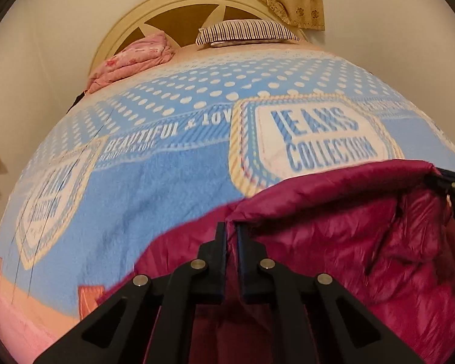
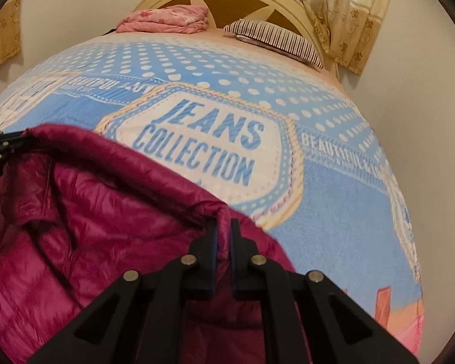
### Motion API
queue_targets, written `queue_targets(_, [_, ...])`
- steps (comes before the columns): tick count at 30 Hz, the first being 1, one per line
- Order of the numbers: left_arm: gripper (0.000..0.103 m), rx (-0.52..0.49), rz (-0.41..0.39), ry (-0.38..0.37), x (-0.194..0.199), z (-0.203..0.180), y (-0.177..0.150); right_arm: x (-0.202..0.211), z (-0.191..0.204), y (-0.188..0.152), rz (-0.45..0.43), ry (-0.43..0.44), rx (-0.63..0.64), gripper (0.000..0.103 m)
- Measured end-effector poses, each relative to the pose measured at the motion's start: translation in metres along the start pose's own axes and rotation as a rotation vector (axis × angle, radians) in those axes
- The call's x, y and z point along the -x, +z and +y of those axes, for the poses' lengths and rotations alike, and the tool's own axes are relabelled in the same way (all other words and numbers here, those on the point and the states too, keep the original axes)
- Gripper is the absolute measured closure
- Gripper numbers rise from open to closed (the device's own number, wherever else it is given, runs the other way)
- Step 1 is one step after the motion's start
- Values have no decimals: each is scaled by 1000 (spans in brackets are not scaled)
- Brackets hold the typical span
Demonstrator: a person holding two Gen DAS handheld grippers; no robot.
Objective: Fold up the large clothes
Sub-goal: 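Grasp the jacket hem with the left tool while the right tool grasps it too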
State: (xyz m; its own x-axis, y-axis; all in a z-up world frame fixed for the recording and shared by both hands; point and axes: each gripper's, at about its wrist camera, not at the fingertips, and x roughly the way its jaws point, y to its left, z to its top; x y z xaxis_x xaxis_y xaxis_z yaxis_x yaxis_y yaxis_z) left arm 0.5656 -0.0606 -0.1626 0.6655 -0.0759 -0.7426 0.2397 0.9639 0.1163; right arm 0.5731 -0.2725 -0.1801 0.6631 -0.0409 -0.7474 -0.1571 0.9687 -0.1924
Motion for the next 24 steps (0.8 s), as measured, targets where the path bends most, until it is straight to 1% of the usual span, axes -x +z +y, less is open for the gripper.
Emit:
queue_targets(2, [98, -3, 24, -10, -5, -3, -13, -3, 0, -12, 4, -1, -12, 96])
queue_targets(4, [98, -9, 44, 3, -13, -8, -23, -10, 2, -25, 23, 5, -23, 96])
queue_targets(6, [98, -25, 44, 23, -19, -12, -30, -15, 6, -34, 37, -2, -14, 97])
queue_targets(8, [98, -23, 43, 28, -22, -12, -32, -22, 10, -42, 48, -17, 5, 97])
queue_targets(11, [96, -29, 39, 34, -17, -13, -34, -24, 11, -44, 55, -29, 10, 96])
queue_targets(13, [94, -46, 35, 38, -7, -13, -31, -20, 10, -41, 52, -39, 19, 94])
queue_targets(14, [90, -51, 29, 41, -1, -13, -29, -15, 8, -40, 36, -37, 18, 89])
queue_targets(16, [75, -59, -8, 50, 18, -11, -26, -7, 1, -39, 34, -27, 2, 64])
queue_targets(17, [53, -62, -24, 53, 26, -10, -25, -3, -3, -40, 33, -24, -4, 59])
queue_targets(18, [29, -60, -50, 57, 37, -7, -24, 0, -5, -41, 32, -22, -8, 50])
queue_targets(19, [20, -51, -87, 73, 50, -2, -23, 6, -11, -42, 34, -11, -13, 43])
queue_targets(20, [12, -41, -116, 85, 59, 2, -22, 10, -13, -43, 32, -9, -13, 42])
queue_targets(22, [12, -17, -162, 89, 74, 14, -16, 24, -22, -44, 21, -27, -3, 42])
queue_targets(24, [11, 38, -180, 116, 75, 26, -4, 33, -30, -42, 7, -34, -24, 42])
